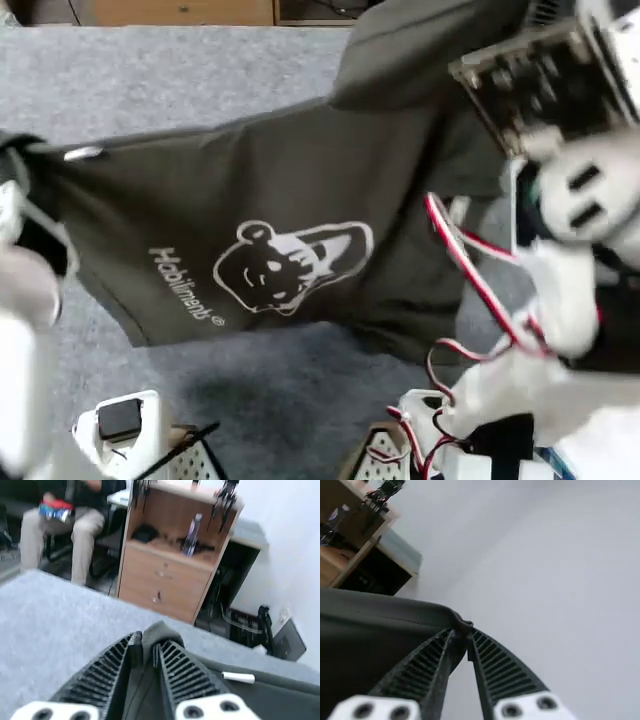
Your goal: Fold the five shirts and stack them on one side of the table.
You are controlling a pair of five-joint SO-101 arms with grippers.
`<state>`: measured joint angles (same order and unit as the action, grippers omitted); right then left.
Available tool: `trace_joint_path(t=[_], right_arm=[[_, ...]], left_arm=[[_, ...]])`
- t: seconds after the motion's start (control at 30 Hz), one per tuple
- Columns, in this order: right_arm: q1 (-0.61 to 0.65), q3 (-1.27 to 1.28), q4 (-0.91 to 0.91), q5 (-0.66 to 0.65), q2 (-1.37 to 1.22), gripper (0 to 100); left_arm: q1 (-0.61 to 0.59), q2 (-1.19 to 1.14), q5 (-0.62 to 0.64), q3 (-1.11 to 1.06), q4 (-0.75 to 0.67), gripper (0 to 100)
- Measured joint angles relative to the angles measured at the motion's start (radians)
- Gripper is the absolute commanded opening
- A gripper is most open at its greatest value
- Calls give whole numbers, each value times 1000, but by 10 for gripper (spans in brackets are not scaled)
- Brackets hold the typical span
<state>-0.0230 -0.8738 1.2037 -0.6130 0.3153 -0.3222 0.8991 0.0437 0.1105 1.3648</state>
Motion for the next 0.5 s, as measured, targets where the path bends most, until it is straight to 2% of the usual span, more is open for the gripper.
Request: trace_joint_path(t=[0.23,0.37,0.5], right_arm=[[9,324,-230,63,-92,6],[17,374,-342,117,-183,6],[31,374,-413,181,-299,7]], left_arm=[[3,-17,9,-402,-359,19],[3,-46,9,-600,-600,19],[3,-160,9,-680,-793,19]])
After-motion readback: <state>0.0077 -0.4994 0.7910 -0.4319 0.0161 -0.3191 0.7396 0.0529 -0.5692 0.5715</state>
